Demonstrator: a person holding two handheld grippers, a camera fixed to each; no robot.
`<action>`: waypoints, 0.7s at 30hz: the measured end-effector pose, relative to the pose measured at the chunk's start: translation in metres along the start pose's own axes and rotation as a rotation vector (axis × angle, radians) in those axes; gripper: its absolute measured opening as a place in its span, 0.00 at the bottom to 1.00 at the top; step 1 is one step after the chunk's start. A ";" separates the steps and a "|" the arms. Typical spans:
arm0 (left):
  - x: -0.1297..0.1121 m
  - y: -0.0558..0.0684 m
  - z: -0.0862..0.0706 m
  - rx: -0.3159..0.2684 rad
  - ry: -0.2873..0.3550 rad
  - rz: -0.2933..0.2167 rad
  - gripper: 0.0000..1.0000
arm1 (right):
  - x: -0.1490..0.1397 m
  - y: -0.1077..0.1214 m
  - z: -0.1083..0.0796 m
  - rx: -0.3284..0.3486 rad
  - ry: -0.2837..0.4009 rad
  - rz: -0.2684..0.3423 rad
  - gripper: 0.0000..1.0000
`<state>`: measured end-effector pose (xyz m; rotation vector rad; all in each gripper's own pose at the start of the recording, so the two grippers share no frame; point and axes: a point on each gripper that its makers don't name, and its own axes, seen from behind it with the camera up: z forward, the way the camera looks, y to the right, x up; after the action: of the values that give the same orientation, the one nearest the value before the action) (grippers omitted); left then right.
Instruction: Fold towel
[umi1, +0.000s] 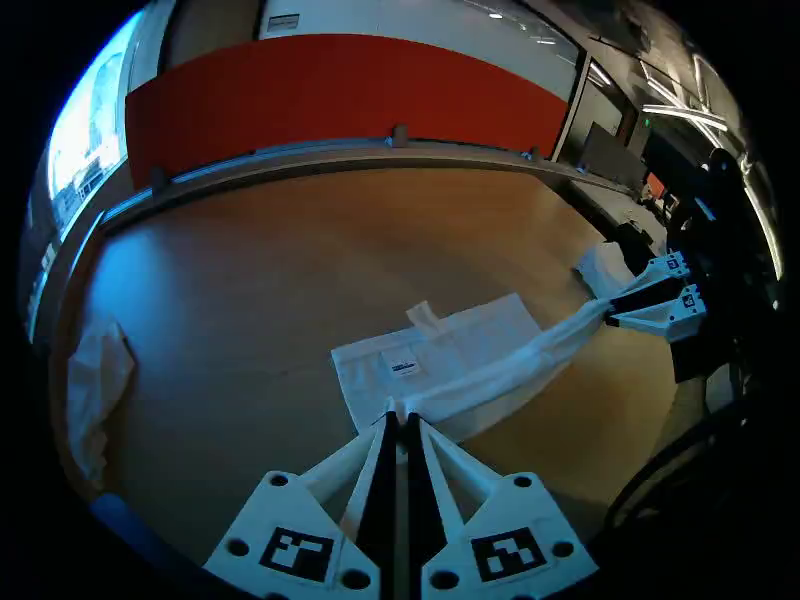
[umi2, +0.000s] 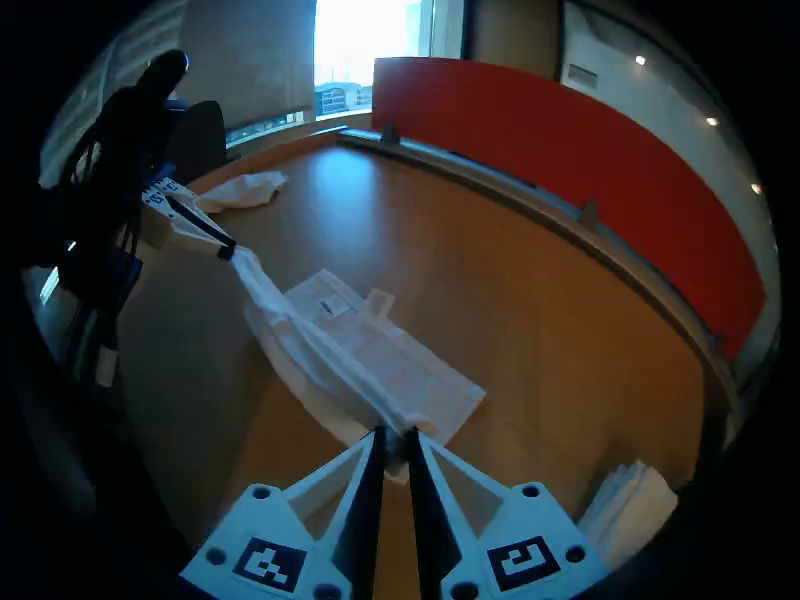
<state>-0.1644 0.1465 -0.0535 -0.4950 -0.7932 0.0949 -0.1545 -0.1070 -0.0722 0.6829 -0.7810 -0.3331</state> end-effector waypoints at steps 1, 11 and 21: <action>0.001 -0.001 0.002 0.000 -0.001 0.001 0.06 | 0.000 0.002 0.002 -0.004 -0.002 0.002 0.16; -0.003 -0.007 0.018 0.007 -0.024 0.015 0.06 | -0.002 0.007 0.016 -0.002 -0.016 0.030 0.16; -0.007 -0.014 0.039 0.015 -0.036 0.035 0.06 | -0.013 0.013 0.034 -0.011 -0.055 0.027 0.16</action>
<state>-0.1975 0.1472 -0.0284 -0.4944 -0.8192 0.1421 -0.1873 -0.1055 -0.0527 0.6545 -0.8399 -0.3323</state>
